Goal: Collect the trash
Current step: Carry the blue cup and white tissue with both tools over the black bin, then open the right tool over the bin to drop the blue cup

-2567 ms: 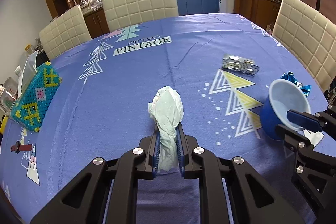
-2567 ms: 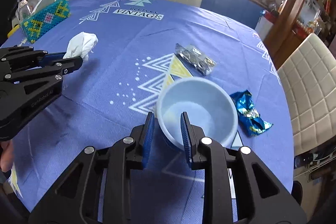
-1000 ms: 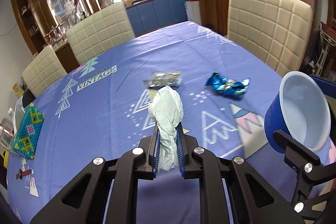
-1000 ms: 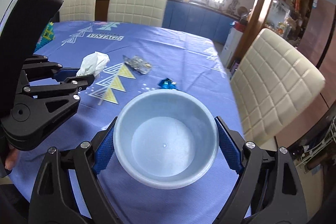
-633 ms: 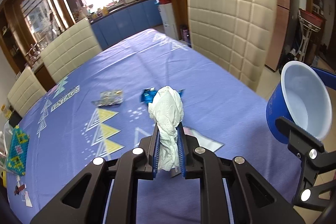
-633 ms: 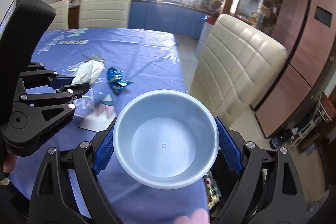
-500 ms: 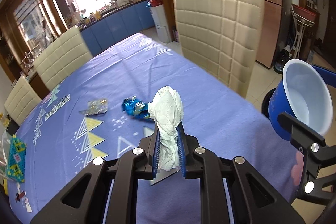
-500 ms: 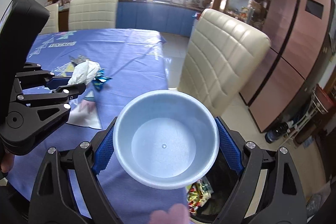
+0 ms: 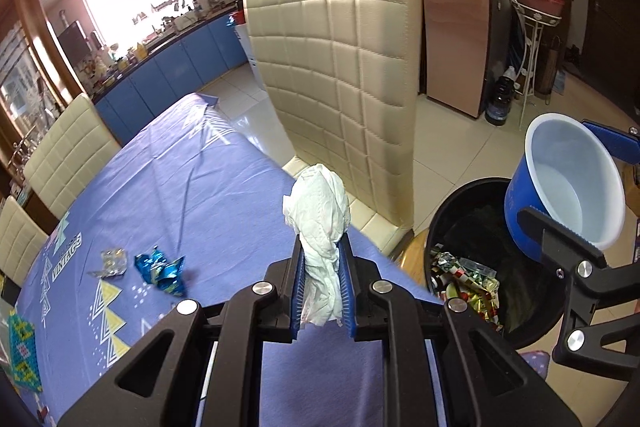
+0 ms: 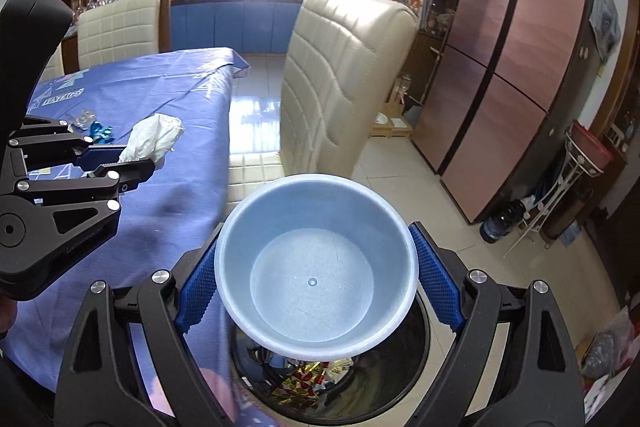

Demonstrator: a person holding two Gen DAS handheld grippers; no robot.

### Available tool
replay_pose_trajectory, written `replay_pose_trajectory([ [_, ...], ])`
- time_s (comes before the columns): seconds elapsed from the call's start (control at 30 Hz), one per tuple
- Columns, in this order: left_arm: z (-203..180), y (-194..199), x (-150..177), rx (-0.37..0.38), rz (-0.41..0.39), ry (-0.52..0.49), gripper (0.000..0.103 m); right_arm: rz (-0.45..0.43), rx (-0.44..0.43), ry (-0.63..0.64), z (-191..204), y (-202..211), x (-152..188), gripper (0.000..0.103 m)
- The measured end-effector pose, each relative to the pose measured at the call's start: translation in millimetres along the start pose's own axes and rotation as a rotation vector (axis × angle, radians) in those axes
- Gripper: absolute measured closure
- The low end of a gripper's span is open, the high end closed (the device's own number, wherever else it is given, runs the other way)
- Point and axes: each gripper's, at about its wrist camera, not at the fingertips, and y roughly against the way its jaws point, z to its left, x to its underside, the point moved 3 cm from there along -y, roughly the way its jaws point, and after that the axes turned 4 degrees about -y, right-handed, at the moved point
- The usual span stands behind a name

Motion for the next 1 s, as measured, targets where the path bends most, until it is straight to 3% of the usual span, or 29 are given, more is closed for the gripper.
replay_pose_trajectory([
  [0.37, -34.5, -20.5, -18.9, 0.035, 0.017, -0.034, 0.086, -0.010, 0.026, -0.071, -41.1, -7.1, 0.6, 0.016],
  [0.5, -40.0, -23.6, -19.8, 0.043, 0.020, -0.040, 0.086, -0.050, 0.027, -0.107, -51.3, 0.3, -1.8, 0.006],
  [1.0, -77.5, -16.5, -22.3, 0.105, 0.004, -0.103, 0.086, -0.044, 0.080, -0.223, -82.5, 2.3, 10.1, 0.006],
])
